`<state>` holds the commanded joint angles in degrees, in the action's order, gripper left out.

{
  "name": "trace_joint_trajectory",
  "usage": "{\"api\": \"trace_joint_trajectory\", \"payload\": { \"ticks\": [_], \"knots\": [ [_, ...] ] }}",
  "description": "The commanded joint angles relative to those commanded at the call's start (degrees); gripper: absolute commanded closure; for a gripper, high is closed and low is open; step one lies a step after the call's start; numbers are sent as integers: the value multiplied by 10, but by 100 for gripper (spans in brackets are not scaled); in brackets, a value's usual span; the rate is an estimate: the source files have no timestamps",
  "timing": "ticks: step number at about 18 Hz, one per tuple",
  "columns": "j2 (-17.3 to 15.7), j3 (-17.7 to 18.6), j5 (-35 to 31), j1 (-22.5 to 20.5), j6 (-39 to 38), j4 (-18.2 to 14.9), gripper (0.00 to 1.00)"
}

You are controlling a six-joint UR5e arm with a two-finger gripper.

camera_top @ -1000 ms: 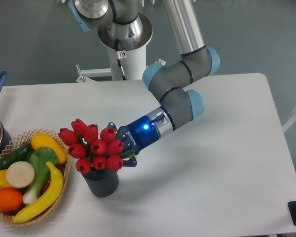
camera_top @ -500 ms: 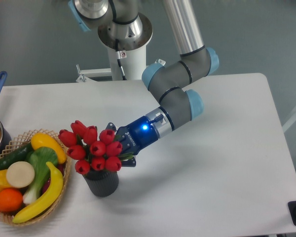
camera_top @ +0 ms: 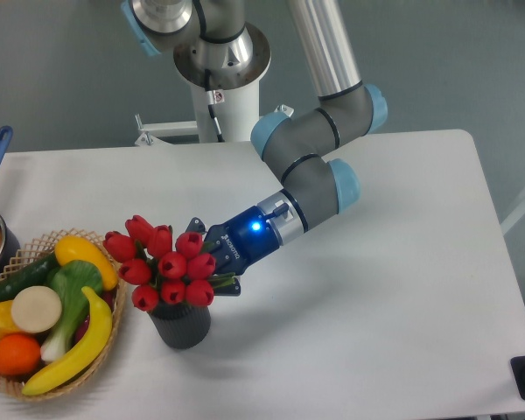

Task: Insert the flowers into the vase
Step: 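Hold the bouquet in the vase and settle the stems, then open the gripper to release the tulip stems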

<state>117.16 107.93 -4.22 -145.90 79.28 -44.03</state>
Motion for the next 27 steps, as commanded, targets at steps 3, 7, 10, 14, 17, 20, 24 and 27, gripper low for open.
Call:
{"api": "trace_joint_trajectory", "payload": {
  "ticks": [3,7,10,14,17,20,24,27],
  "knots": [
    [0,0,0,0,0,0,63],
    [0,1,0,0,0,0,60],
    [0,1,0,0,0,0,57],
    [0,1,0,0,0,1,54],
    [-1,0,0,-1,3,2,43],
    [-1,0,0,-1,14,2,29],
    [-3,4,0,0,17,3,15],
    [-4,8,0,1,24,3,2]
  ]
}}
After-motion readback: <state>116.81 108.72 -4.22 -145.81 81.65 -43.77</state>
